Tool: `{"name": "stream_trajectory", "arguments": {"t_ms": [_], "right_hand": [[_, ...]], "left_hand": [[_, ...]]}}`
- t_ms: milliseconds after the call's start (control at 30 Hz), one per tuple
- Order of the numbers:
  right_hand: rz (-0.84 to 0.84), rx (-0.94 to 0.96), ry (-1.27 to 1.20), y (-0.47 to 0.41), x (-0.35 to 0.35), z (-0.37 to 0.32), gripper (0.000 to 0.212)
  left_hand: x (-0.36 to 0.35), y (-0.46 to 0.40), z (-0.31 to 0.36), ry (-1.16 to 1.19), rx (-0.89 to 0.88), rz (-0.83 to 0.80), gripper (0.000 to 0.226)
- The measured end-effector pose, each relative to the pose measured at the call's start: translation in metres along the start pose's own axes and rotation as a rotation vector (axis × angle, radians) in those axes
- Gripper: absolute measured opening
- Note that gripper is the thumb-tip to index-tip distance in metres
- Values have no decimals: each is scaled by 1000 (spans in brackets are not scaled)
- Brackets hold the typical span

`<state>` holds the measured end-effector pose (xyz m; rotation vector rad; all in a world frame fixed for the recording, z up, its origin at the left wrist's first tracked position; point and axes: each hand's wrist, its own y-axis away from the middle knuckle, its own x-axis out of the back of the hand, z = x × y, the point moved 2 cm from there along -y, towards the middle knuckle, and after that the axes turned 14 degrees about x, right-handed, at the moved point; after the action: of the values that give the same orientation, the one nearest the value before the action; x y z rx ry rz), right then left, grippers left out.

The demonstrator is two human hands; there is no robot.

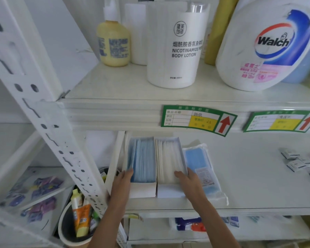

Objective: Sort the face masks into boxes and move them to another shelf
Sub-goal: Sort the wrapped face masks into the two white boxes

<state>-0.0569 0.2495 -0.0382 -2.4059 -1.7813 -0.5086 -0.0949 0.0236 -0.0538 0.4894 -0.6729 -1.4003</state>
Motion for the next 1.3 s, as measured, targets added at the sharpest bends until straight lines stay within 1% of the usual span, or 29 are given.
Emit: {"name": "stream_trajectory", "arguments": {"t_ms": [100,200,233,333,400,533,600,667,733,800,900,933,1067,1133,1167,1200,1233,1300], "right_hand": [[-23,-58,-95,1,-1,-2,36],[9,-12,-137,3,2,-8,37],[17,9,-166,5,3,-12,41],[24,33,-262,7,7,-19,66],[6,26,-314,9,9,-19,76],[-8,12,-367,16,9,-18,81],[1,9,-384,20,10,-16,81],[-14,9,-407,25,11,-15,84],[-60,15,-432,30,13,-12,77],[-95,9,-458,35,16,-8,60],[-132,-2,-498,41,24,1,43],[-149,4,-497,43,27,5,43],[-228,15,-479,52,42,24,58],[-253,5,-489,55,46,35,82],[-261,-6,-479,59,46,40,87],[-269,-1,-468,64,45,42,78],[-282,-5,-445,69,43,42,60],[-297,-25,-396,80,37,46,36]], "left_hand": [[2,2,-2,76,38,-70,51],[5,12,3,175,22,-92,55],[6,16,5,189,2,-97,58],[8,24,10,218,-74,-138,70],[9,27,12,258,-111,-161,75],[9,30,8,284,-127,-177,102],[11,32,6,316,-118,-211,107],[12,35,2,347,-105,-213,105],[13,42,-4,382,-95,-196,95],[13,52,-11,415,-108,-177,84],[7,72,-26,442,-132,-156,87],[5,79,-32,456,-141,-160,89],[-5,104,-63,532,-140,-119,86],[-9,116,-79,576,-124,-69,86],[-9,122,-88,601,-114,-41,87],[-8,128,-97,630,-105,-15,88],[-6,134,-106,652,-97,5,89],[2,144,-122,651,-80,41,92]]}}
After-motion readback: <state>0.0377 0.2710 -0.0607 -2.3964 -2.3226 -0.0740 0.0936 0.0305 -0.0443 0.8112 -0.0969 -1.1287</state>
